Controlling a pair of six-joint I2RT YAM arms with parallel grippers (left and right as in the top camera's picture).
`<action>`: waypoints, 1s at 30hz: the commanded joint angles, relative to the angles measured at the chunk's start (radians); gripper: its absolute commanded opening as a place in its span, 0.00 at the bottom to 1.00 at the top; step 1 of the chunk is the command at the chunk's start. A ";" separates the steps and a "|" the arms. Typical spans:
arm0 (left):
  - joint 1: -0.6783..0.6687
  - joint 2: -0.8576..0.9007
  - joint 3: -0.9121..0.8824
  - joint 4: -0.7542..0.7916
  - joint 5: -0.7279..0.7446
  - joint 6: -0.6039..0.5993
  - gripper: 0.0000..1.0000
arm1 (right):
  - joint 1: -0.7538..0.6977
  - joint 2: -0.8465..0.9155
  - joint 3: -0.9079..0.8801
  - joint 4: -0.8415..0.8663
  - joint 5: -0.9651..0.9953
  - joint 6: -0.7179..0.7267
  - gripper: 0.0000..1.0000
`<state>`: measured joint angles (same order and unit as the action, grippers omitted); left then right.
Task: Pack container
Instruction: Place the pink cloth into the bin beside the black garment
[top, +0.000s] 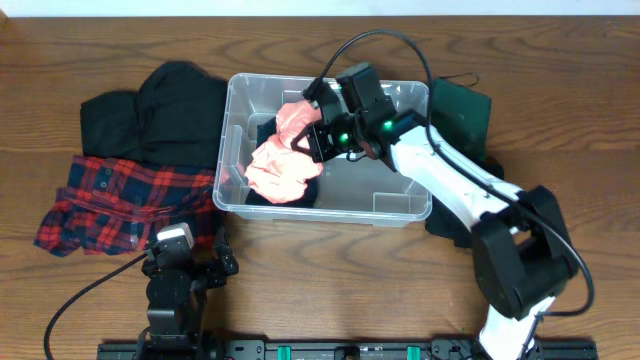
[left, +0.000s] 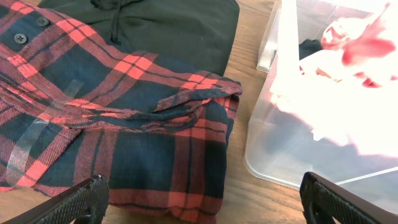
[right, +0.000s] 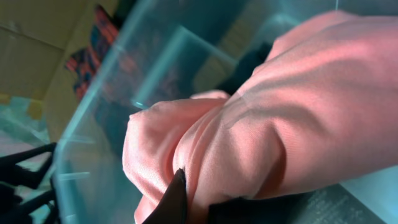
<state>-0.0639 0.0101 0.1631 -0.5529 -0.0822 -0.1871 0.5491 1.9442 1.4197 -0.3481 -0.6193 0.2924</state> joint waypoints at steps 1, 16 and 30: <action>-0.006 -0.007 -0.015 0.002 -0.004 -0.010 0.98 | -0.007 0.022 0.005 -0.024 -0.007 -0.005 0.05; -0.006 -0.007 -0.015 0.002 -0.004 -0.010 0.98 | -0.054 0.027 0.005 -0.239 0.316 -0.055 0.09; -0.006 -0.007 -0.015 0.002 -0.004 -0.010 0.98 | -0.059 -0.005 0.006 -0.266 0.335 -0.092 0.67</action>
<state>-0.0639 0.0101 0.1631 -0.5529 -0.0818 -0.1871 0.5011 1.9648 1.4197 -0.6125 -0.2939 0.2184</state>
